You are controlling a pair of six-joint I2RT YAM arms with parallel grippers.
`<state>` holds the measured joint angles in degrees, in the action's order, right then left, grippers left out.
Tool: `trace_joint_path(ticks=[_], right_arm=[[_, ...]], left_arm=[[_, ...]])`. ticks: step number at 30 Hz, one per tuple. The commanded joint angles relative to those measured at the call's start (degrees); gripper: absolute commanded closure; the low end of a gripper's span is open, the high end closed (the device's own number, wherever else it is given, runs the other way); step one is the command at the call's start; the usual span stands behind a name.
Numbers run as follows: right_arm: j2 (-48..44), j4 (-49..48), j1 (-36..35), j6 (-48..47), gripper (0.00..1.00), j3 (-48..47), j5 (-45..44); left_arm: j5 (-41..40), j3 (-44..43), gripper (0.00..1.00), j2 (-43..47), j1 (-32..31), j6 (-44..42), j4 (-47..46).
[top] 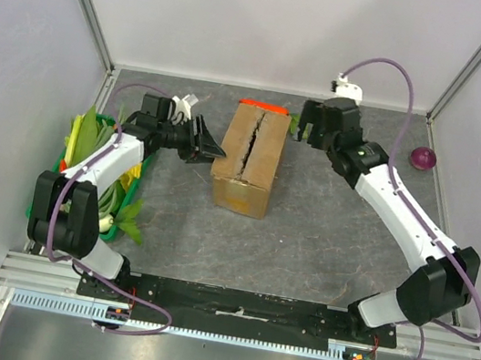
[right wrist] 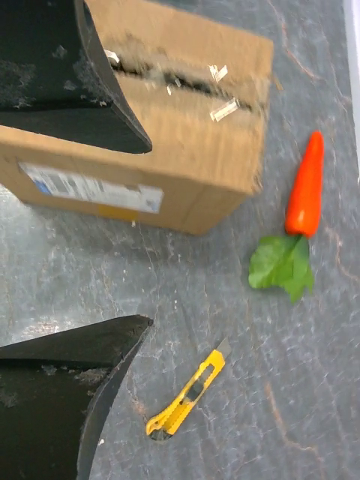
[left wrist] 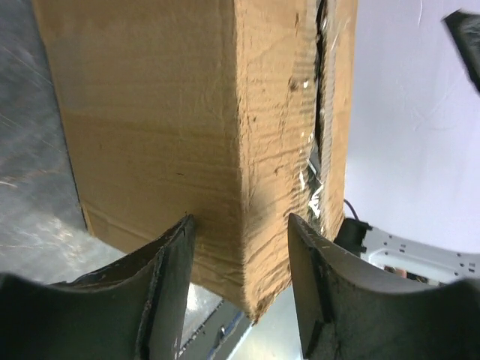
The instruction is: Unpack the express box
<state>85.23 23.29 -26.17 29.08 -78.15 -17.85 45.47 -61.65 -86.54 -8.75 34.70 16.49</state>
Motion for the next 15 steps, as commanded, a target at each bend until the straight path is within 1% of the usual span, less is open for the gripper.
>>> trace_joint_path(ticks=[1,2,5,7,8,11,15], right_arm=[[2.2,6.7,-8.1,-4.8,0.06,-8.3,-12.0],[3.0,7.5,-11.1,-6.0,0.05,-9.4,-13.4],[6.2,10.0,-16.3,-8.3,0.04,-13.0,-18.0],[8.6,11.2,-18.3,-9.3,0.04,-15.3,-19.5],[9.4,11.7,-19.6,-9.7,0.04,-16.1,-20.3],[12.1,13.0,-21.1,-10.7,0.04,-18.5,-20.7],[14.6,13.8,-22.0,-11.9,0.04,-20.4,-21.8]], left_arm=[[6.4,2.7,0.4,2.2,-2.9,2.7,-1.5],[7.6,3.3,0.39,2.3,-3.4,2.8,-1.4],[7.1,3.8,0.37,2.6,-5.3,2.5,-0.8],[6.3,3.7,0.36,2.5,-5.8,2.1,-0.3],[4.7,3.2,0.32,2.5,-5.7,1.5,0.2],[0.3,0.7,0.22,2.9,-5.7,-0.2,2.5],[-2.5,-2.3,0.17,3.0,-5.5,-0.3,2.4]])
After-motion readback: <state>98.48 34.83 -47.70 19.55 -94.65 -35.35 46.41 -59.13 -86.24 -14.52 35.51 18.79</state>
